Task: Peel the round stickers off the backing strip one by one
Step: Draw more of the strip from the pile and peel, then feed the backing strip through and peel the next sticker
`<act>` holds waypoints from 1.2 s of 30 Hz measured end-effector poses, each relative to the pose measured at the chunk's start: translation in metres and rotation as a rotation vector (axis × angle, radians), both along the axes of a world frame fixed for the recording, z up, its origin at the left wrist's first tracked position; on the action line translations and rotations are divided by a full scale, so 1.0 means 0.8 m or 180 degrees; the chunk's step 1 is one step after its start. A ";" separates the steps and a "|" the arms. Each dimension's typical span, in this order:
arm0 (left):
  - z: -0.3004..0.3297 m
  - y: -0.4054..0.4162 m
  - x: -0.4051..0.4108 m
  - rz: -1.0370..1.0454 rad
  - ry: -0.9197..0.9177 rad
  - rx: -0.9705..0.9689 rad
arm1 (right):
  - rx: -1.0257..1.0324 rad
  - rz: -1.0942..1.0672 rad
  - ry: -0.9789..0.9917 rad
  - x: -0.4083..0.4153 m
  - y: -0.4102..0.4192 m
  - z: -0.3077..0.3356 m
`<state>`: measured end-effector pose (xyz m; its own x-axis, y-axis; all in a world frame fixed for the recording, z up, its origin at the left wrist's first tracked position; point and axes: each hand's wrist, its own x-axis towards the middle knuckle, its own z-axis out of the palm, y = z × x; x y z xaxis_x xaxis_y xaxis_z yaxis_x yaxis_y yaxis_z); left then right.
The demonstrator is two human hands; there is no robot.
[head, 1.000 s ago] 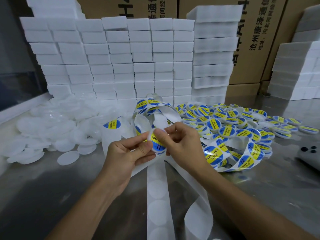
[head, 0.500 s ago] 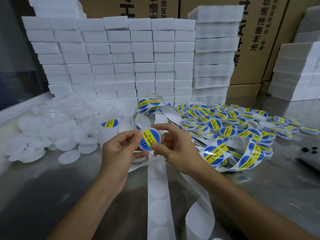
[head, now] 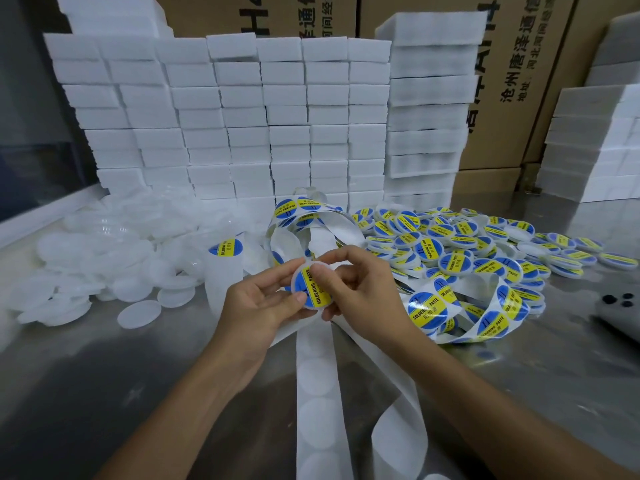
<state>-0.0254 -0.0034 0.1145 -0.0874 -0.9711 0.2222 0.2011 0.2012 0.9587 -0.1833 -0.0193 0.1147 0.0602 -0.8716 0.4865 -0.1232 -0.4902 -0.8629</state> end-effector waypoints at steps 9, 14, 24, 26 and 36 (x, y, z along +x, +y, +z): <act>0.003 -0.002 0.001 -0.0081 0.0626 0.0095 | -0.0172 0.0023 0.0323 0.000 -0.001 -0.001; 0.001 -0.001 -0.001 -0.0417 0.0513 -0.0003 | -0.0032 -0.0224 0.0060 -0.001 -0.003 0.001; 0.008 0.001 -0.002 0.0375 0.0524 -0.0017 | -0.0626 -0.0337 0.0608 -0.004 0.001 0.000; 0.009 0.002 -0.002 0.0412 0.0526 -0.0024 | -0.1078 -0.0332 0.0951 -0.003 0.004 0.000; 0.014 0.003 0.008 0.1916 -0.1263 -0.1755 | -0.1010 -0.0868 0.1147 -0.029 -0.015 0.003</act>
